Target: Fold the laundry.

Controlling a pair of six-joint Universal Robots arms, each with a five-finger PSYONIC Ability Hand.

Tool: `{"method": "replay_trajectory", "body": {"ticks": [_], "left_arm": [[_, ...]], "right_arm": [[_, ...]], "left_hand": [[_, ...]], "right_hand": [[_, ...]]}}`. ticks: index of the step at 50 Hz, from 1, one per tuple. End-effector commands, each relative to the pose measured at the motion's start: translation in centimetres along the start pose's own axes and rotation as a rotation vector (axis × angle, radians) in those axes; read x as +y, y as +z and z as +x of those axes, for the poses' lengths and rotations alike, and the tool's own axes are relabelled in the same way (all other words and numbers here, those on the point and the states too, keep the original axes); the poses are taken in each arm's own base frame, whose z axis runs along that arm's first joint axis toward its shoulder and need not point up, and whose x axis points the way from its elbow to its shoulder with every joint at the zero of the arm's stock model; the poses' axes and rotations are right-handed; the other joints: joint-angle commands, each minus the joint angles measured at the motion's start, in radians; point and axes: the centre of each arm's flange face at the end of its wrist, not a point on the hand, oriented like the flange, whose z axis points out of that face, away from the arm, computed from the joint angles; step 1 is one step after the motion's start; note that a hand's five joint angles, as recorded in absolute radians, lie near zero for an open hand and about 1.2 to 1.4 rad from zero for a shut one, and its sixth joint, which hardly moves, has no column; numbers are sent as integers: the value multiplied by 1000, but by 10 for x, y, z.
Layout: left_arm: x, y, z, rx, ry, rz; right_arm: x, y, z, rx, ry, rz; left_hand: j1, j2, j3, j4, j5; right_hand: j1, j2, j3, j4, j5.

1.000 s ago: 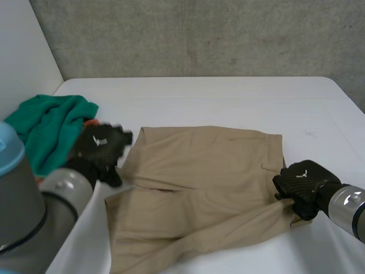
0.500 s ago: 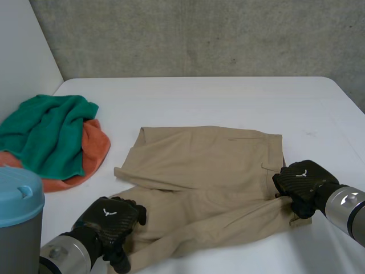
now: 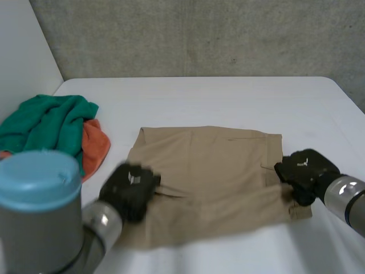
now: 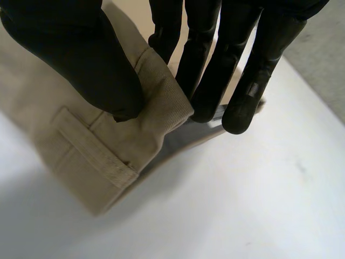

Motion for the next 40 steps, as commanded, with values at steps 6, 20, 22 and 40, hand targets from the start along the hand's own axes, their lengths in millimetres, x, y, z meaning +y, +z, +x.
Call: {"method": "replay_trajectory", "body": {"ticks": [6, 20, 22, 40], "left_arm": [[-49, 129, -41, -341, 312, 281], [-38, 218, -44, -428, 319, 477], [-34, 228, -39, -409, 326, 507], [-59, 188, -61, -454, 187, 567]], "right_arm": [[-42, 63, 38, 263, -82, 162], [-48, 180, 44, 383, -150, 258], [-43, 191, 46, 417, -170, 237], [-98, 128, 80, 487, 16, 338]], "left_hand": [[268, 202, 205, 198, 221], [268, 202, 205, 198, 221], [268, 202, 205, 198, 221], [-953, -1020, -1016, -1024, -1001]], "right_hand": [[437, 229, 203, 207, 224], [437, 229, 203, 207, 224], [437, 229, 203, 207, 224], [-784, -992, -1018, -1015, -998]]}}
